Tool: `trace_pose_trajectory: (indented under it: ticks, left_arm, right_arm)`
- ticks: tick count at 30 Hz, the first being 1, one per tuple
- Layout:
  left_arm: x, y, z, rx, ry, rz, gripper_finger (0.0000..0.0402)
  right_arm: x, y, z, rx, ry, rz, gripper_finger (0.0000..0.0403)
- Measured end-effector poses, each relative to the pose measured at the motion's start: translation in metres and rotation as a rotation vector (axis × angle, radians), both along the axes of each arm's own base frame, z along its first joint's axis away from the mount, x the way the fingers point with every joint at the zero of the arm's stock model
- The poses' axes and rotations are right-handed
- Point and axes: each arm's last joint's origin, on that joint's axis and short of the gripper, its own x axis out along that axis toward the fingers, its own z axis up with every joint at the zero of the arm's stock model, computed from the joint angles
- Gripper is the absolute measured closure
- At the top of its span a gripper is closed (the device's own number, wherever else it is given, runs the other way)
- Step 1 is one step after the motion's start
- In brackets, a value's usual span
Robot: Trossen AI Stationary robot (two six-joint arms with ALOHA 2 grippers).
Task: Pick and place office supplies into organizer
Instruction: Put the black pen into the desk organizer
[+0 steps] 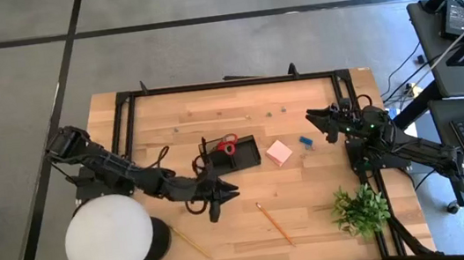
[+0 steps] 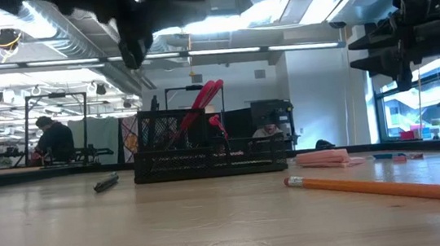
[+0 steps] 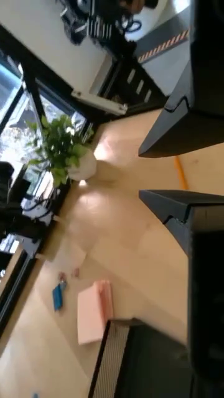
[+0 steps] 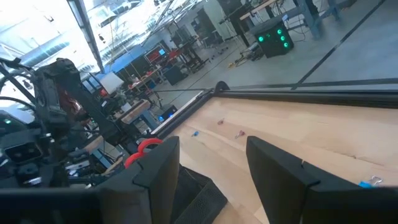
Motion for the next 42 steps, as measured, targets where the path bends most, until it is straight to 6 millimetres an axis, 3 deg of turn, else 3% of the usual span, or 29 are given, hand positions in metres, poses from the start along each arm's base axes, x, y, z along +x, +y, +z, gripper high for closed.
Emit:
trace_pose_trajectory:
  ticks: [5, 10, 13, 20, 25, 35, 42]
  left_arm:
    - [0.005, 0.022, -0.007, -0.004, 0.080, -0.017, 0.0313]
    - [0.009, 0.033, -0.007, 0.083, 0.094, -0.139, 0.0313]
    - [0.008, 0.035, -0.008, 0.119, 0.173, -0.197, 0.0313]
    - [0.001, 0.033, 0.004, 0.397, 0.624, -0.325, 0.0313]
    - [-0.004, 0.034, 0.017, 0.433, 0.737, -0.345, 0.0313]
    - [-0.032, 0.032, 0.008, 0.746, 1.009, -0.555, 0.0313]
    - [-0.031, 0.035, 0.009, 0.934, 1.015, -0.572, 0.0313]
  right_arm:
    - [0.000, 0.000, 0.000, 0.018, -0.008, 0.001, 0.0212]
    - [0.000, 0.000, 0.000, -0.010, 0.004, 0.000, 0.0212]
    - [0.000, 0.000, 0.000, -0.001, 0.001, 0.000, 0.0212]
    - [0.000, 0.000, 0.000, 0.008, -0.004, 0.000, 0.0212]
    - [0.000, 0.000, 0.000, 0.081, -0.041, -0.008, 0.0212]
    - [0.001, 0.002, 0.000, 0.120, -0.054, 0.032, 0.0212]
    - [0.001, 0.002, 0.000, 0.126, -0.056, 0.031, 0.0212]
